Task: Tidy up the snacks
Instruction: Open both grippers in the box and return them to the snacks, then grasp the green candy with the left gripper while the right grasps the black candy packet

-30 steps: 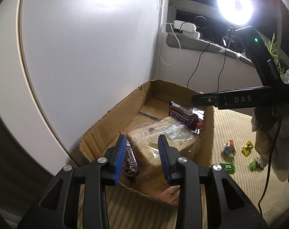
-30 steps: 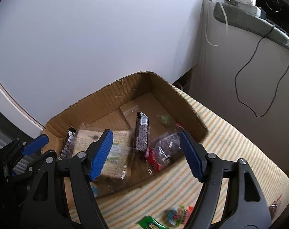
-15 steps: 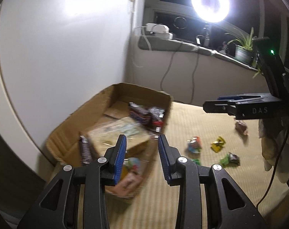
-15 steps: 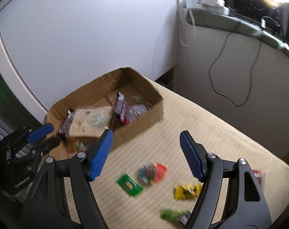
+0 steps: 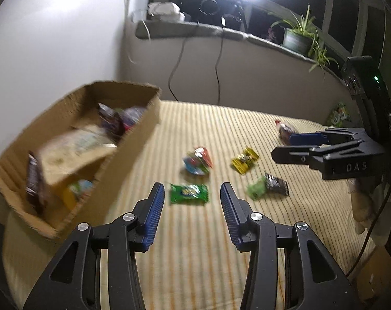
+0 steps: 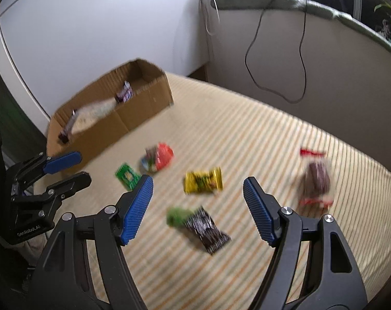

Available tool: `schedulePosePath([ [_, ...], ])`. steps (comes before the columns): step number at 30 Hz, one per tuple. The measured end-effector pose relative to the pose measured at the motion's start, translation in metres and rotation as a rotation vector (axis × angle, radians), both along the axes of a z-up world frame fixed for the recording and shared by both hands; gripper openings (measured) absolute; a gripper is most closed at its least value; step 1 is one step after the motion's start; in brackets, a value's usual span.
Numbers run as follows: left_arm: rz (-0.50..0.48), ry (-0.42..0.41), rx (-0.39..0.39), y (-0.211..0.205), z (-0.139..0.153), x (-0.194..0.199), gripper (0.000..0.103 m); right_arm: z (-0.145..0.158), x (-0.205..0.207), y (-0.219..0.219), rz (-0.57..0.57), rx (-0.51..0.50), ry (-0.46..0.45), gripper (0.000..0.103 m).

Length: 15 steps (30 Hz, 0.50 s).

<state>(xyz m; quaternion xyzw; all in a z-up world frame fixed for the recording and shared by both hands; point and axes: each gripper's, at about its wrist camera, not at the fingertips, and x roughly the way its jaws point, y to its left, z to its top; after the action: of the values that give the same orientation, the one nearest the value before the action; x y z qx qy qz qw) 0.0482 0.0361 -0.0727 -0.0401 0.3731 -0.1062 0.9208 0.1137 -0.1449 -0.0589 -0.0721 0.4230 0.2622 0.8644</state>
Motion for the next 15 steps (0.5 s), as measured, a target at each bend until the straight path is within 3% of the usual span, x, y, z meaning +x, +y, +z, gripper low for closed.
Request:
schedulePosePath([
  [9,-0.009,0.082,0.024,-0.01,-0.025,0.02,0.044,-0.038,-0.007,-0.017,0.015,-0.033,0.057,0.075],
  [15,-0.017,0.117,0.069,-0.017,-0.036,0.036,0.05,-0.054,-0.004,-0.009,0.042,-0.064,0.068,0.075],
])
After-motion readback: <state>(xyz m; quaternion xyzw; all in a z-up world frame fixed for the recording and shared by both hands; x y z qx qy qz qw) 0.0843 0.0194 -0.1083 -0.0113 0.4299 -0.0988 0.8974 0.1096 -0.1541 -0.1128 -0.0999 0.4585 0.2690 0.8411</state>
